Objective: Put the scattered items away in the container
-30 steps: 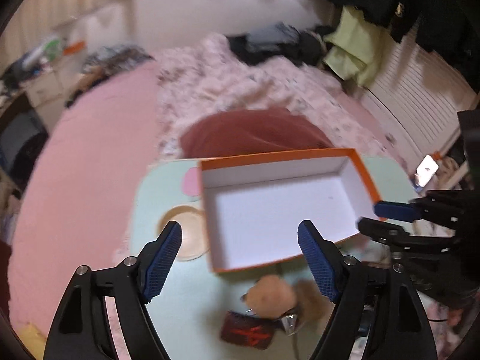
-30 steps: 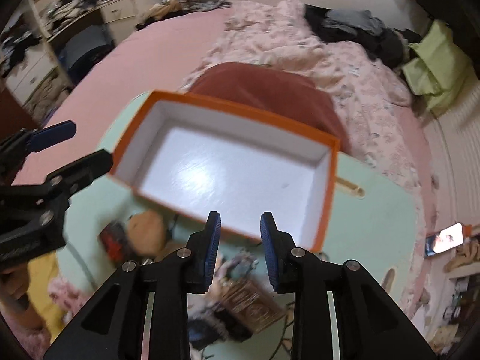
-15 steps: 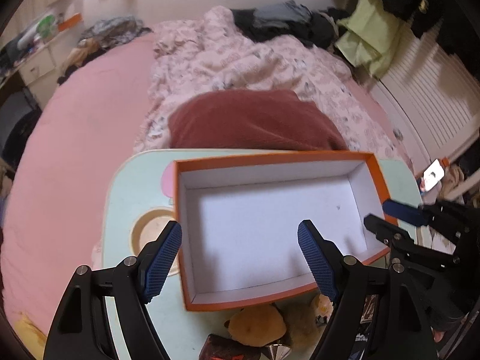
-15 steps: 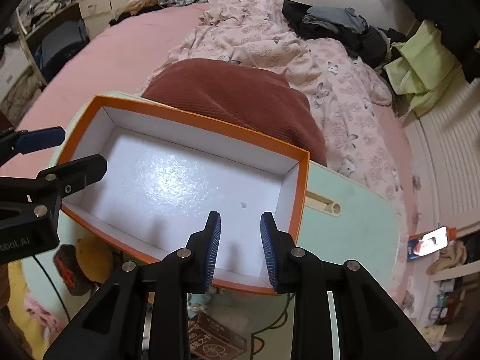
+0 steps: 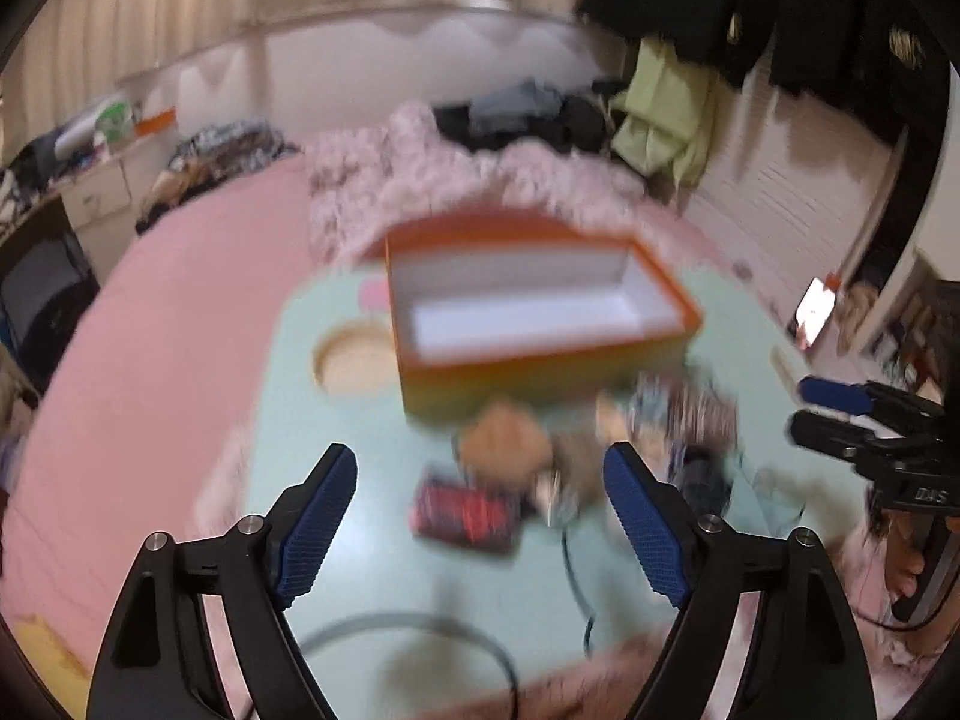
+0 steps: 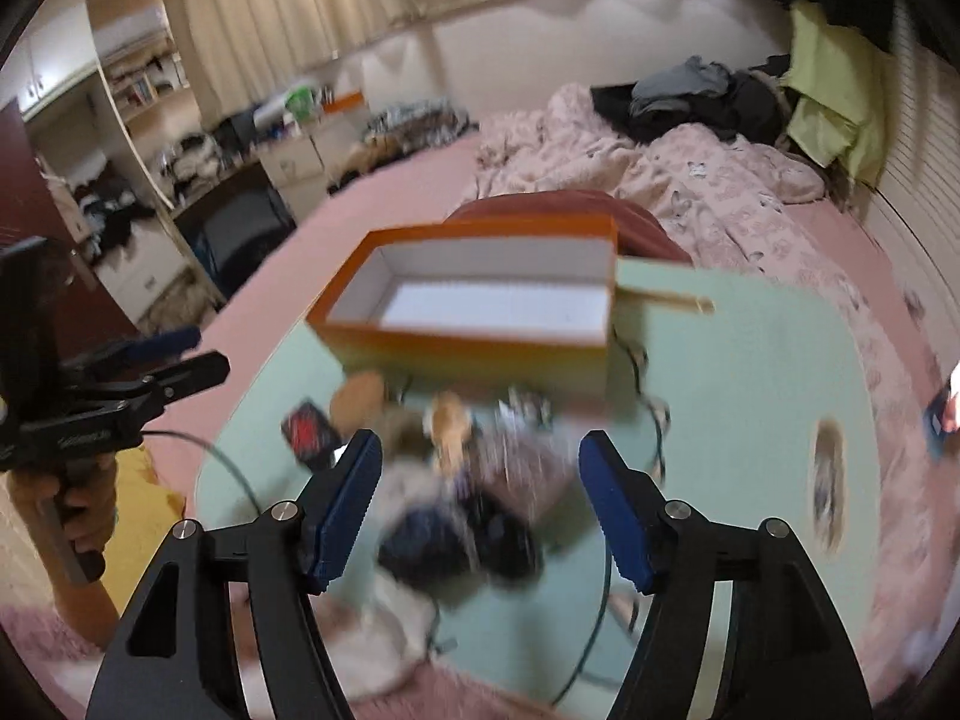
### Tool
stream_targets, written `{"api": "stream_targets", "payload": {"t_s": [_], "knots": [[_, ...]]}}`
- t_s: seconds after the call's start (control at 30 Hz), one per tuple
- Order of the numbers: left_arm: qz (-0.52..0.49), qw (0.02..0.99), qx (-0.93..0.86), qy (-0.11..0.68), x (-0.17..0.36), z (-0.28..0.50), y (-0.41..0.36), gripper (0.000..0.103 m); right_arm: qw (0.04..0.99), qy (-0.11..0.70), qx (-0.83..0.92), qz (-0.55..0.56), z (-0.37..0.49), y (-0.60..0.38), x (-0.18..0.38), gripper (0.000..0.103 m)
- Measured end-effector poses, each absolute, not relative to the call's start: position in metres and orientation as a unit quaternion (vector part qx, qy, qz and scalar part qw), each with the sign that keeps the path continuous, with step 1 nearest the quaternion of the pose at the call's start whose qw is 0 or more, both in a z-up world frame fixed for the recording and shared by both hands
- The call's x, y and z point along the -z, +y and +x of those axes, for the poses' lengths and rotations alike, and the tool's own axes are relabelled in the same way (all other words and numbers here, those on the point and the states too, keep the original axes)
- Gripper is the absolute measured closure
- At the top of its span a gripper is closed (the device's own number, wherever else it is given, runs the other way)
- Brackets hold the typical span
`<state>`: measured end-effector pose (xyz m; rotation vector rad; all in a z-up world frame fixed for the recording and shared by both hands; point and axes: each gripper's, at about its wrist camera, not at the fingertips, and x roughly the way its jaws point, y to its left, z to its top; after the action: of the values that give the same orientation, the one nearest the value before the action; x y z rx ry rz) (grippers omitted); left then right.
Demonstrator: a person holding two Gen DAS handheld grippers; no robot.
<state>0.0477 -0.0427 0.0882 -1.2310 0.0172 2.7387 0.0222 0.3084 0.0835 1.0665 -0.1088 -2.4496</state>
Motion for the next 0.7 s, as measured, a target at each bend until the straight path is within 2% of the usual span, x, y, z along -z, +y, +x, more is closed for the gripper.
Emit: {"api": "stream_targets", "payload": {"t_s": [0.07, 0.2, 0.33, 0.4, 0.47, 0.5, 0.53, 0.7], "knots": [[-0.427, 0.045, -0.903, 0.022, -0.060, 0.051, -0.030, 0.019, 0.216, -0.048, 0.892, 0.393, 0.035, 0.313, -0.057, 0.034], [-0.396, 0.020, -0.918, 0.018, -0.031, 0.066, -0.018, 0.019, 0.189, -0.013, 0.893, 0.408, 0.046, 0.295, -0.021, 0.034], [-0.409, 0.005, -0.912, 0.026, -0.010, 0.067, -0.016, 0.019, 0.160, 0.066, 0.891, 0.419, 0.041, 0.270, -0.013, 0.034], [-0.410, 0.007, -0.912, 0.014, -0.005, 0.066, -0.020, 0.015, 0.151, 0.077, 0.892, 0.419, 0.038, 0.268, -0.007, 0.027], [-0.409, 0.001, -0.913, 0.009, -0.002, 0.064, -0.023, 0.005, 0.152, 0.075, 0.892, 0.420, 0.038, 0.269, -0.005, 0.019], [-0.407, 0.001, -0.913, 0.006, -0.001, 0.063, -0.025, 0.000, 0.151, 0.074, 0.891, 0.421, 0.036, 0.270, -0.003, 0.013], [-0.403, 0.001, -0.915, 0.006, 0.000, 0.062, -0.027, 0.000, 0.150, 0.075, 0.889, 0.425, 0.034, 0.272, -0.001, 0.002], [-0.386, 0.004, -0.922, 0.011, -0.001, 0.063, -0.024, 0.000, 0.148, 0.074, 0.891, 0.422, 0.034, 0.274, -0.003, 0.000]]}}
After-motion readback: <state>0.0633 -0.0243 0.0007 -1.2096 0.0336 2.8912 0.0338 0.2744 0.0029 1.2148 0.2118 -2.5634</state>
